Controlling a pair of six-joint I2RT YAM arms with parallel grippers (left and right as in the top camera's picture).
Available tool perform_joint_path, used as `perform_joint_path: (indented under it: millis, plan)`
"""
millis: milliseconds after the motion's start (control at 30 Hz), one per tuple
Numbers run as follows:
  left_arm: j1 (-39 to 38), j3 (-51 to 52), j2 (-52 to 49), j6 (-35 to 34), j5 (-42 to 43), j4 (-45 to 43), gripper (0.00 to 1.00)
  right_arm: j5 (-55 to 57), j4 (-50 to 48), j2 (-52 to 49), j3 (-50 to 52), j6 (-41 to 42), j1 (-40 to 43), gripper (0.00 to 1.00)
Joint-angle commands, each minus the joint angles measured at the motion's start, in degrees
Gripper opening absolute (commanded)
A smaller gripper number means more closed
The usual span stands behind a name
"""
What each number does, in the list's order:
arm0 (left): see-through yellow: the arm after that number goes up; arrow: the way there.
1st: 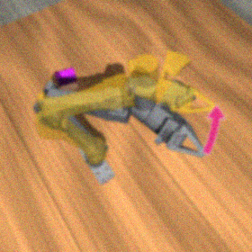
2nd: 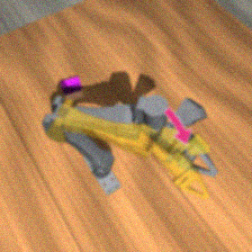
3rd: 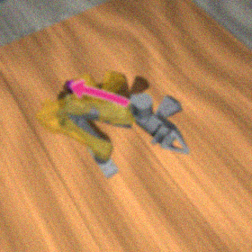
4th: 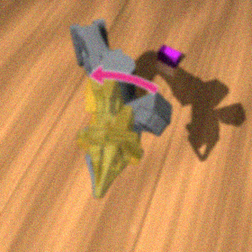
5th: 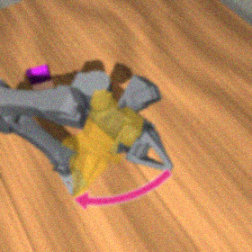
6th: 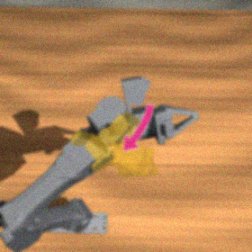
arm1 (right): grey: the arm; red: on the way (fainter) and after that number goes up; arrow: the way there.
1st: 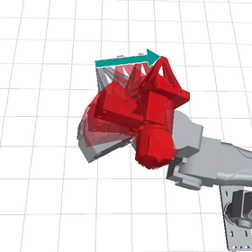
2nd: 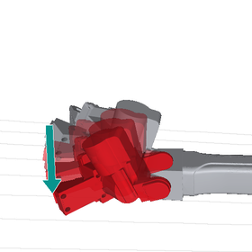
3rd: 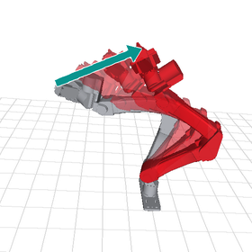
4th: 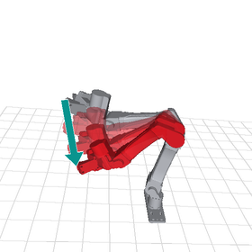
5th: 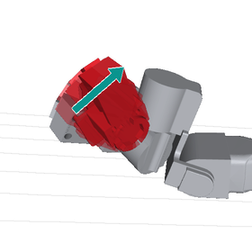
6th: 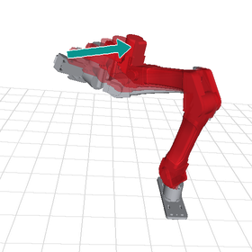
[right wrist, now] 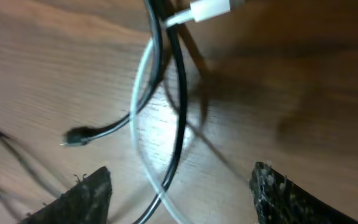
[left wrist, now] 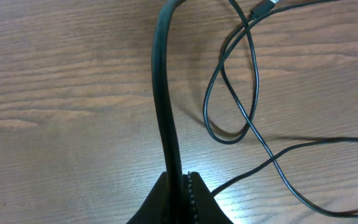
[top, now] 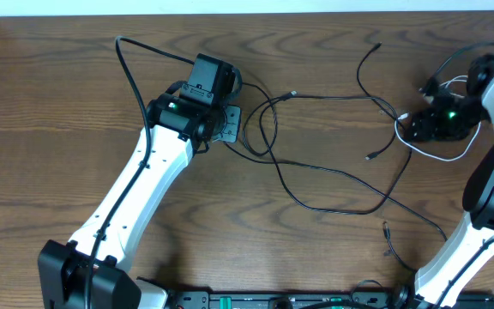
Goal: Untangle cables
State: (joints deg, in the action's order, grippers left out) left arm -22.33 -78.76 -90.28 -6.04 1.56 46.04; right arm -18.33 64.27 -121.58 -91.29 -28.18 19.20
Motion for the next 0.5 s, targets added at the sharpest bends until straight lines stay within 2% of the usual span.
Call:
perform_joint_path:
  millis: [0,200,267,367,400,467]
  plan:
    - [0.1,-0.3,-0.4,-0.7,0.0,-0.1,0.07,0.4,-2.6,-0.4,3.7,-4.3,0.1,0.67]
    - [0.1,-0.3,-0.4,-0.7,0.0,-0.1,0.07,-2.2,-3.8,-0.4,7.4,-5.4,0.2,0.63]
    - [0.1,-0.3,-0.4,-0.7,0.0,-0.1,0.08,-3.1,-3.8,-0.4,8.2,-5.4,0.2,0.58]
    - [0.1,-0.3,-0.4,-0.7,0.0,0.0,0.07,-4.0,-3.6,-0.4,9.2,-5.3,0.2,0.41]
    - [0.1,-0.3,-0.4,-0.7,0.0,-0.1,0.07,-4.1,-3.4,-0.4,9.4,-5.3,0.2,0.24]
    - [0.1,-0.3,-0.4,-0.7,0.0,-0.1,0.07,-4.1,-3.0,-0.4,9.3,-5.3,0.2,0.04]
